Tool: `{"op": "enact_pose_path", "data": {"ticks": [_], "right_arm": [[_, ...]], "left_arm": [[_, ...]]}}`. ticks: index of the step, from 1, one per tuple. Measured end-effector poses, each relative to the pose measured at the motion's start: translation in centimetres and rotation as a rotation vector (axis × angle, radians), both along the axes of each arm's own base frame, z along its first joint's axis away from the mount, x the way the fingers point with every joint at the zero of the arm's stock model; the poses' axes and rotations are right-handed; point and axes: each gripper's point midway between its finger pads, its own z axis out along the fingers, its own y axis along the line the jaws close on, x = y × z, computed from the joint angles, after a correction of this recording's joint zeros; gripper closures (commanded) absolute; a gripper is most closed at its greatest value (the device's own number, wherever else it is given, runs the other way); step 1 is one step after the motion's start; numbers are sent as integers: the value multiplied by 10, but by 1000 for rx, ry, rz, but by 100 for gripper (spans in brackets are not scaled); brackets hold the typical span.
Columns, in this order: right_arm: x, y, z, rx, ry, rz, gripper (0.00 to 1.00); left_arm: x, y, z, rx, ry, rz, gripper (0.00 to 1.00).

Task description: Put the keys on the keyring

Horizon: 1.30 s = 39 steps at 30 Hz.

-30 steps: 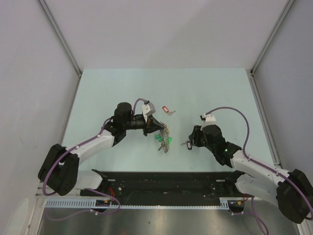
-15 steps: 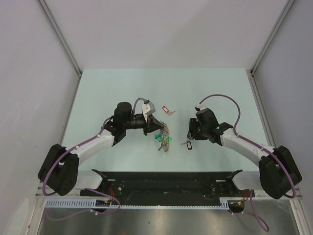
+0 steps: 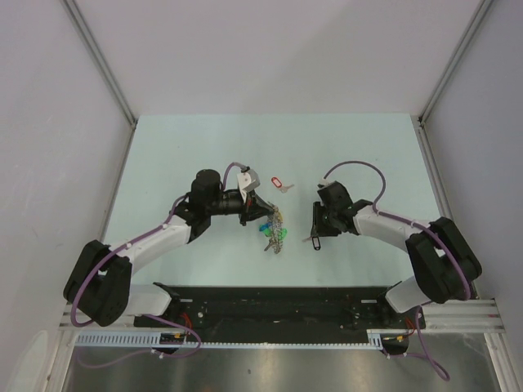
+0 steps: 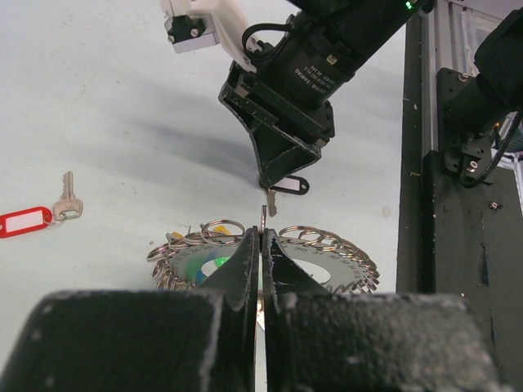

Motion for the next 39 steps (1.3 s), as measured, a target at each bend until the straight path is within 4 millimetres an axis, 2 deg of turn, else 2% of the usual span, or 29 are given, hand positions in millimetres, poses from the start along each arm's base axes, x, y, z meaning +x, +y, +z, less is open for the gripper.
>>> {"op": "enact_pose_path", "data": {"ticks": [3, 7, 13, 17, 20, 24, 30, 35, 36, 37, 39], "right_arm": [[2, 1, -7, -9, 10, -1, 70], [14, 7, -7, -5, -7, 0, 73], [29, 10, -8, -29, -42, 19, 90], [37, 10, -6, -49, -87, 59, 93], [44, 11, -2, -61, -124, 99, 99], [49, 18, 5, -68, -167, 187, 100], [32, 26, 7, -105, -169, 302, 100], [14, 27, 33, -65, -240, 336, 99], [10, 26, 39, -54, -258, 341, 98], [7, 24, 42, -44, -268, 346, 91], [-1, 25, 43, -22, -264, 364, 90]], "left_arm": [[0, 0, 0, 1, 2, 0, 100], [0, 0, 0, 3, 3, 3, 100], [0, 1, -2, 6, 8, 3, 100], [0, 1, -2, 7, 10, 3, 99], [0, 1, -2, 7, 10, 3, 100], [0, 1, -2, 8, 10, 3, 99], [0, 1, -2, 8, 11, 3, 100], [0, 1, -2, 8, 11, 5, 100], [0, 1, -2, 9, 10, 6, 100], [0, 1, -2, 9, 10, 7, 100], [1, 1, -2, 9, 9, 10, 100]]}}
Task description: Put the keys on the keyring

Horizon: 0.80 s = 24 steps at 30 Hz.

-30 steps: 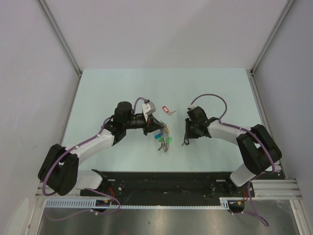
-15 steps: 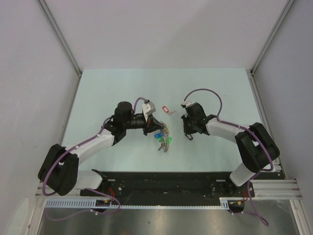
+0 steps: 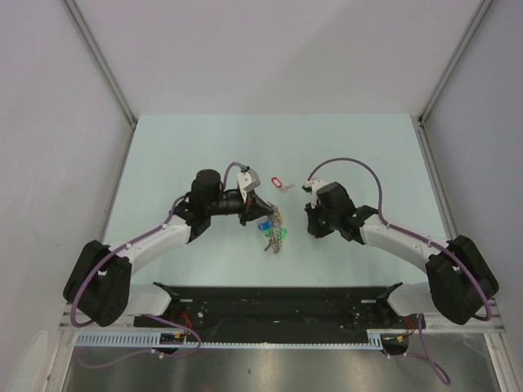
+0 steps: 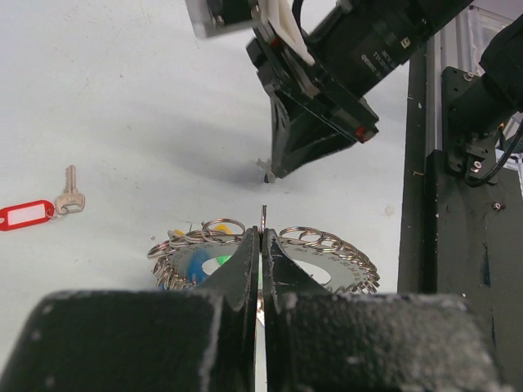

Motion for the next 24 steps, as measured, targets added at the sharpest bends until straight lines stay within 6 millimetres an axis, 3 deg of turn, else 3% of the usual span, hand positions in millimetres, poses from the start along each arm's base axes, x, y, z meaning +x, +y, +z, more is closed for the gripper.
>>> {"op": "enact_pose_path", "data": {"ticks": [5, 12, 17, 24], "right_arm": [[-25, -4, -15, 0, 108, 15, 80], [-50, -20, -21, -38, 228, -65, 66], [-49, -26, -16, -49, 222, -124, 66], [-31, -15, -9, -38, 205, -144, 67]], "left_arm": [[1, 0, 1, 0, -4, 6, 100], [1, 1, 3, -3, -11, 11, 100], [1, 1, 3, -2, -11, 11, 100], [1, 1, 3, -2, -11, 12, 100]]}}
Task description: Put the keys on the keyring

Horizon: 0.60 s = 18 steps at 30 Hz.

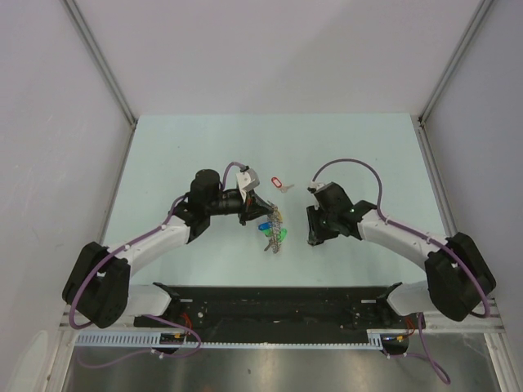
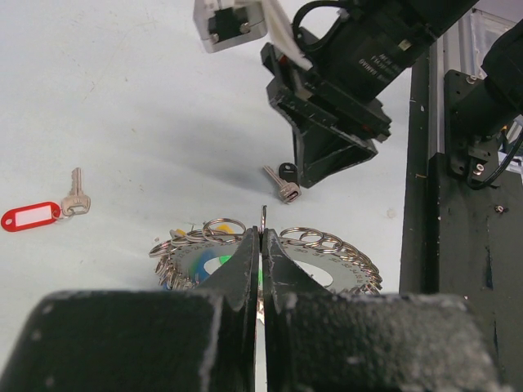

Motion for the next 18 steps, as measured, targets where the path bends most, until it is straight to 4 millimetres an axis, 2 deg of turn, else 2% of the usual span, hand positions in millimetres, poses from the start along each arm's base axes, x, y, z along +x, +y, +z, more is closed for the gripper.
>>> {"op": "enact_pose_path", "data": {"ticks": [3, 16, 18], "right_arm": [[6, 5, -7, -8, 5, 23, 67], [6, 8, -34, -55, 51, 100, 76], [6, 9, -35, -56, 54, 107, 83]], "left_arm": [[0, 0, 0, 0, 0, 0, 100], [0, 0, 0, 0, 0, 0, 100], [0, 0, 0, 0, 0, 0, 100]]}}
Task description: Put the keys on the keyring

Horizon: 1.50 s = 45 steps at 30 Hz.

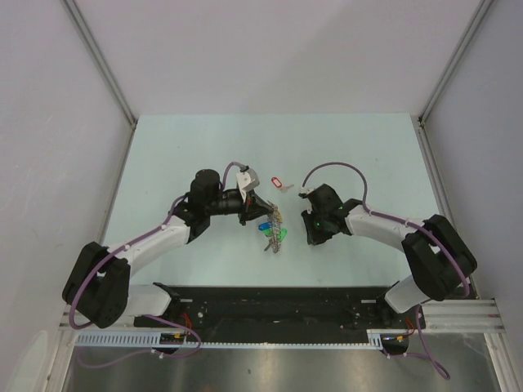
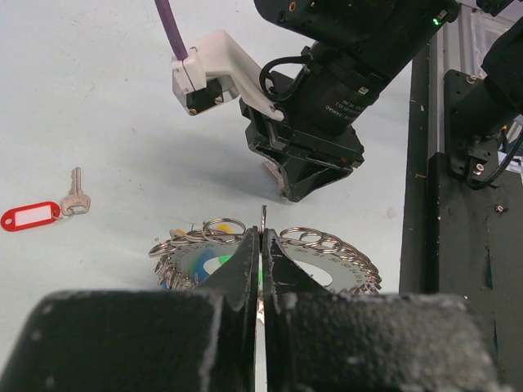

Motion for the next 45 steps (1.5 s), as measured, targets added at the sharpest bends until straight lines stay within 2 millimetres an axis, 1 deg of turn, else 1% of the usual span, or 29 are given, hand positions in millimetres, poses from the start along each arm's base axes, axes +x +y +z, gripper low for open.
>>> {"op": "enact_pose_path", "data": {"ticks": [2, 4, 5, 6, 10, 14, 20, 23, 26, 30, 32, 35, 37, 41, 43, 45], "right_arm": [[0, 1, -1, 0, 0, 9, 90], [1, 2, 0, 3, -3, 13, 94], [1, 2, 0, 5, -5, 15, 98], [2, 3, 1, 8, -7, 16, 100], [7, 4, 4, 19, -15, 15, 100], [16, 0, 9, 40, -16, -17, 100], [30, -11, 20, 138, 32, -141, 100], [34, -13, 24, 200, 69, -190, 100], [34, -6, 31, 271, 99, -194, 100], [39, -1, 44, 323, 76, -188, 100], [53, -5, 57, 333, 36, -203, 100], [82, -15, 79, 330, -68, -233, 100], [97, -26, 93, 306, -150, -262, 100], [108, -44, 108, 242, -258, -296, 100], [110, -49, 107, 217, -278, -307, 100], [109, -53, 99, 197, -280, -318, 100]], "left_arm": [[0, 0, 0, 0, 0, 0, 100], [0, 0, 0, 0, 1, 0, 99], [0, 0, 0, 0, 1, 0, 100], [0, 0, 0, 0, 0, 0, 100], [0, 0, 0, 1, 1, 0, 100], [0, 0, -1, 2, 3, 0, 99], [0, 0, -1, 2, 3, 0, 100], [0, 0, -1, 2, 4, 0, 100], [0, 0, -1, 2, 4, 0, 100], [0, 0, -1, 2, 4, 0, 100], [0, 0, -1, 2, 4, 0, 100], [0, 0, -1, 2, 3, 0, 99], [0, 0, -1, 2, 3, 0, 100], [-1, 0, 0, 1, 1, 0, 100], [-1, 0, 1, 0, 0, 0, 99], [-1, 0, 1, -1, -1, 0, 100]]}}
